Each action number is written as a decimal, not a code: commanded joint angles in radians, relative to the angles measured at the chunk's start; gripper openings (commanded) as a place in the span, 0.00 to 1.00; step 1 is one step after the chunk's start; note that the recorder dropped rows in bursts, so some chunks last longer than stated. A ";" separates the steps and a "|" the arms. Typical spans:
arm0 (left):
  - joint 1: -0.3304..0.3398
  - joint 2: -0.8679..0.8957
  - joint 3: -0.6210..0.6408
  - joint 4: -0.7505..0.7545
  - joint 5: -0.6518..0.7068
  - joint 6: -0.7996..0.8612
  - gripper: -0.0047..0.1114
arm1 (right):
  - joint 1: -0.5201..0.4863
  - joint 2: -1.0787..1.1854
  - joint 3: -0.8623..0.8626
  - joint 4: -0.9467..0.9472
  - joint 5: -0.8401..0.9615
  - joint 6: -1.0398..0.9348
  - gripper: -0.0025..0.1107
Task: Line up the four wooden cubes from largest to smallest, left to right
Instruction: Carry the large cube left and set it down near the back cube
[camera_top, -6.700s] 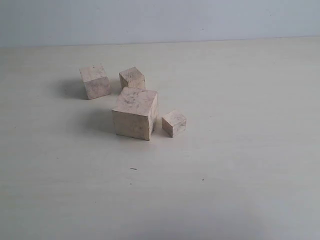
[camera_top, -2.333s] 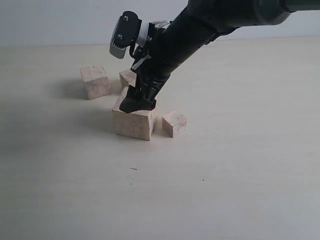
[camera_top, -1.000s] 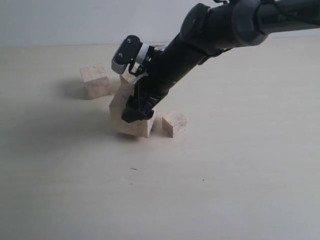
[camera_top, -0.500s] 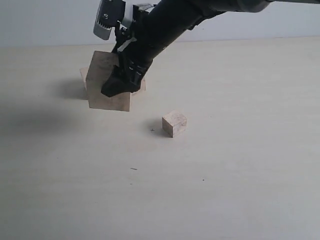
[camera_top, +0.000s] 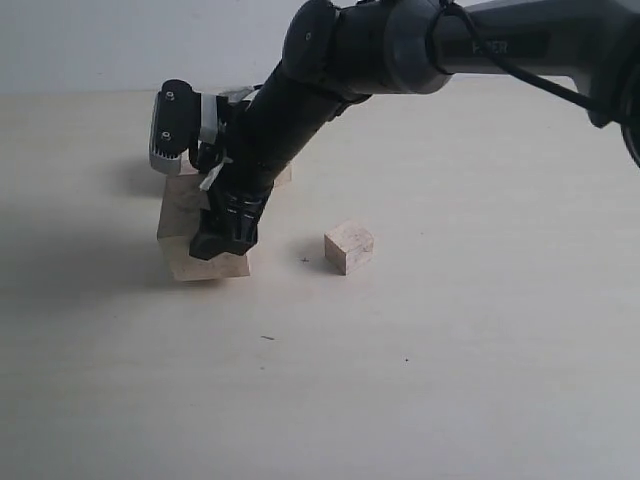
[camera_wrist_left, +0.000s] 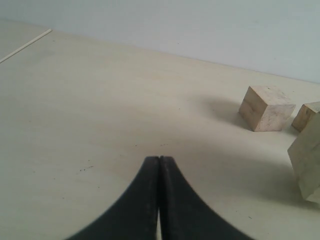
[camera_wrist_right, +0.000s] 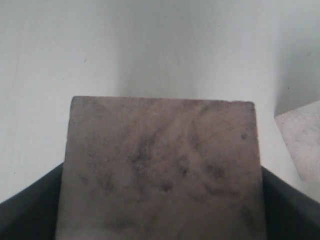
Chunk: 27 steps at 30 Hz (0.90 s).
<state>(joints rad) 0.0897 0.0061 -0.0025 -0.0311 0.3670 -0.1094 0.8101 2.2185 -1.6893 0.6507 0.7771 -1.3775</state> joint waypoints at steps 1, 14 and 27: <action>0.002 -0.006 0.002 -0.010 -0.004 0.000 0.04 | -0.002 -0.003 -0.013 0.023 -0.019 0.018 0.02; 0.002 -0.006 0.002 -0.010 -0.004 0.000 0.04 | -0.002 0.016 -0.013 0.042 -0.034 0.018 0.04; 0.002 -0.006 0.002 -0.010 -0.004 0.000 0.04 | -0.002 0.039 -0.013 0.045 -0.048 0.017 0.30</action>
<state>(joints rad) 0.0897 0.0061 -0.0025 -0.0311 0.3670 -0.1094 0.8101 2.2684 -1.6902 0.6751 0.7404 -1.3630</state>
